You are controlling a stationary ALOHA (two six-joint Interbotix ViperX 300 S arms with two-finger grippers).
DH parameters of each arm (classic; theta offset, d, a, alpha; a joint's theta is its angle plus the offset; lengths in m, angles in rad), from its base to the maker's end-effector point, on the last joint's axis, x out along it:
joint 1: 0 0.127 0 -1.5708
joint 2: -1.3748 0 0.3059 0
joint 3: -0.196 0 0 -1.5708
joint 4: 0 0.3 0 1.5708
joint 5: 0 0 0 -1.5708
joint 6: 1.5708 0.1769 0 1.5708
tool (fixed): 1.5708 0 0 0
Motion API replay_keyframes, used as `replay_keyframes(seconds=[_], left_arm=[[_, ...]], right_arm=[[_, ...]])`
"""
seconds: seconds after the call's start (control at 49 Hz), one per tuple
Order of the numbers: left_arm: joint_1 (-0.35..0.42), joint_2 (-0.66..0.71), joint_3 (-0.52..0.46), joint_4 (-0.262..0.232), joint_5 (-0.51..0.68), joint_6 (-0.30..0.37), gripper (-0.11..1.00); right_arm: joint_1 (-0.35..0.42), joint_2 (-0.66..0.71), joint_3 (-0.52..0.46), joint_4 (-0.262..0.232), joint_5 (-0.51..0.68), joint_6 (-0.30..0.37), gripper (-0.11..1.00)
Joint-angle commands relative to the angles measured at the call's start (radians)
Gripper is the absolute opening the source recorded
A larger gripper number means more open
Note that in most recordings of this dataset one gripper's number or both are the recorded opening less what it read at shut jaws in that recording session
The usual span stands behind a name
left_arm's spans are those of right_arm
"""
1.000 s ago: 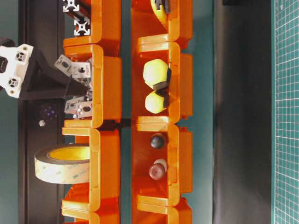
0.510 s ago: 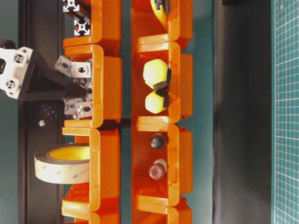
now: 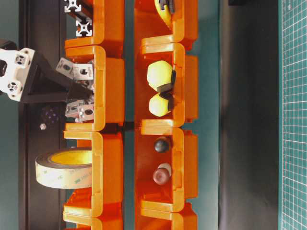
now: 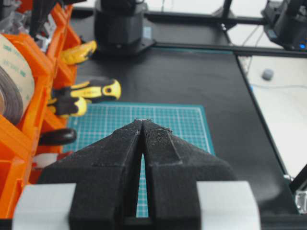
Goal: Pick corner brachets from container rack with right arm.
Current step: 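Lower the open right gripper into the bin onto a bracket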
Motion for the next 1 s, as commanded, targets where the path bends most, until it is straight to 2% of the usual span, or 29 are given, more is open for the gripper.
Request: replay_keyframes(seconds=[0.0,0.53,0.714,0.836,0.979], left_arm=[[-0.002,0.003,-0.012,0.003,-0.006,-0.005,0.00],[-0.003,-0.005,-0.014,0.003,-0.006,-0.005,0.00],[-0.003,-0.009,-0.014,0.003,-0.006,-0.005,0.00],[-0.003,-0.009,-0.015,0.003,-0.006,-0.005,0.00],[-0.003,-0.009,-0.015,0.003,-0.006,-0.005,0.00]], right_arm=[[-0.011,-0.012,-0.034,-0.008,0.012,0.000,0.42],[0.003,-0.020,-0.049,-0.008,0.029,-0.005,0.42],[0.012,-0.020,-0.071,-0.008,0.051,-0.006,0.40],[0.012,-0.020,-0.081,-0.008,0.066,-0.008,0.33],[0.017,-0.021,-0.087,-0.008,0.069,-0.008,0.33]])
